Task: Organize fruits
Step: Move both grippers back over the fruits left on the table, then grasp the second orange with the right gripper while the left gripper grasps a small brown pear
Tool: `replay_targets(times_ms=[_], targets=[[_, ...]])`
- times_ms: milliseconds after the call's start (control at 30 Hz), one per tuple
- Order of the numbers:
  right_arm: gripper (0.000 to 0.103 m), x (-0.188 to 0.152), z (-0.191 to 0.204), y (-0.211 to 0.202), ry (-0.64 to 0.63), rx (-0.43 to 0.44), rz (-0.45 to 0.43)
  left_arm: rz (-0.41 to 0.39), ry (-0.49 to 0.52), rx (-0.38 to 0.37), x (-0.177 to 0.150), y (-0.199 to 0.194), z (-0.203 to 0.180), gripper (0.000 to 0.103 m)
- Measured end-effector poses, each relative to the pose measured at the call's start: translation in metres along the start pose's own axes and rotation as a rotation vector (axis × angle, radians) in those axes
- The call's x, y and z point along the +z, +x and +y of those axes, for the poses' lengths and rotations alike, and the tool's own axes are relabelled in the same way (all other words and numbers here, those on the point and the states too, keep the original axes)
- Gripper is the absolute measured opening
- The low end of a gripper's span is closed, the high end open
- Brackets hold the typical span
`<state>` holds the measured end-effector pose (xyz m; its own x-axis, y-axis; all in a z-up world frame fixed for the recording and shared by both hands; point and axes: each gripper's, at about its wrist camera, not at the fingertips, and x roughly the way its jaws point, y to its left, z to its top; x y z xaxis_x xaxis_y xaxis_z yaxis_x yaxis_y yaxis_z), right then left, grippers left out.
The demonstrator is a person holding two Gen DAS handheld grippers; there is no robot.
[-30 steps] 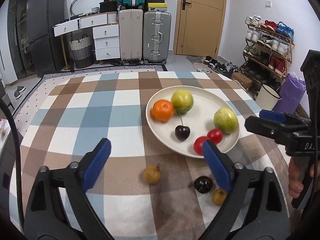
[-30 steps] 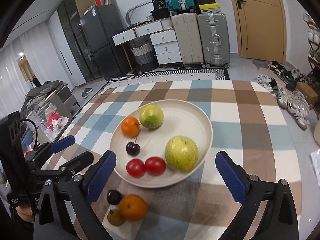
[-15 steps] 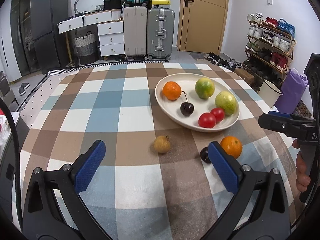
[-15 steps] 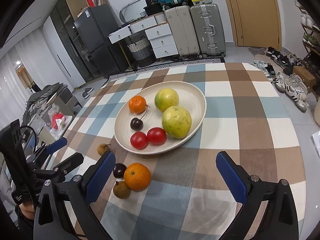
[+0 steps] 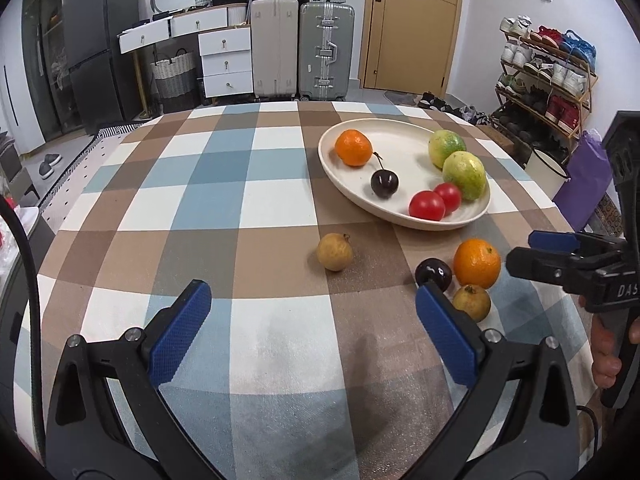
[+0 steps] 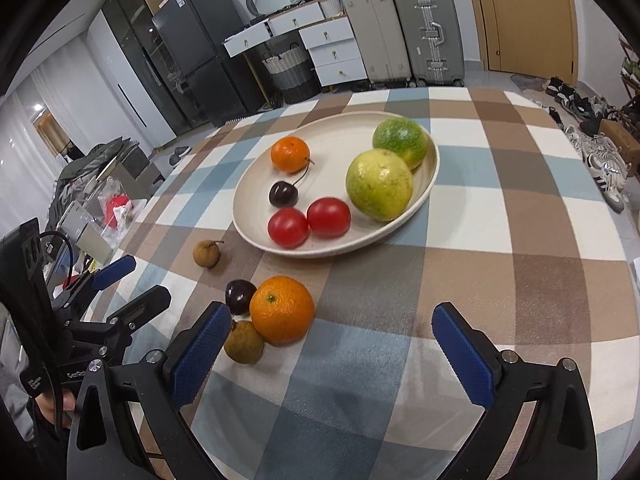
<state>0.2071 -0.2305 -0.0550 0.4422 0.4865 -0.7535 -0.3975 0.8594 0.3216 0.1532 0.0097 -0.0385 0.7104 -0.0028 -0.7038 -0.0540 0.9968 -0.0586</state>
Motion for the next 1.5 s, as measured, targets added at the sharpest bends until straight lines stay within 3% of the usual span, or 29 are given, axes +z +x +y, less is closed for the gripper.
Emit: replay_targets(times_ms=[100,533,767,1500], targets=[[0.101,-0.001,0.002,0.006,-0.006,0.006,0.008,0.009,0.012,-0.002,-0.003,0.003,-0.005,0.102],[0.057,0.004,0.017,0.028,-0.031,0.075,0.036,0.031,0.014,-0.022,-0.006,0.009,-0.012,0.102],[0.042,0.004,0.024,0.031,-0.052,0.086,0.037,0.043,0.01,-0.044,-0.006,0.013,-0.017,0.102],[0.041,-0.017,-0.01,-0.009,-0.021,0.032,-0.057,0.099,0.059,-0.152,-0.008,0.025,-0.062,0.1]])
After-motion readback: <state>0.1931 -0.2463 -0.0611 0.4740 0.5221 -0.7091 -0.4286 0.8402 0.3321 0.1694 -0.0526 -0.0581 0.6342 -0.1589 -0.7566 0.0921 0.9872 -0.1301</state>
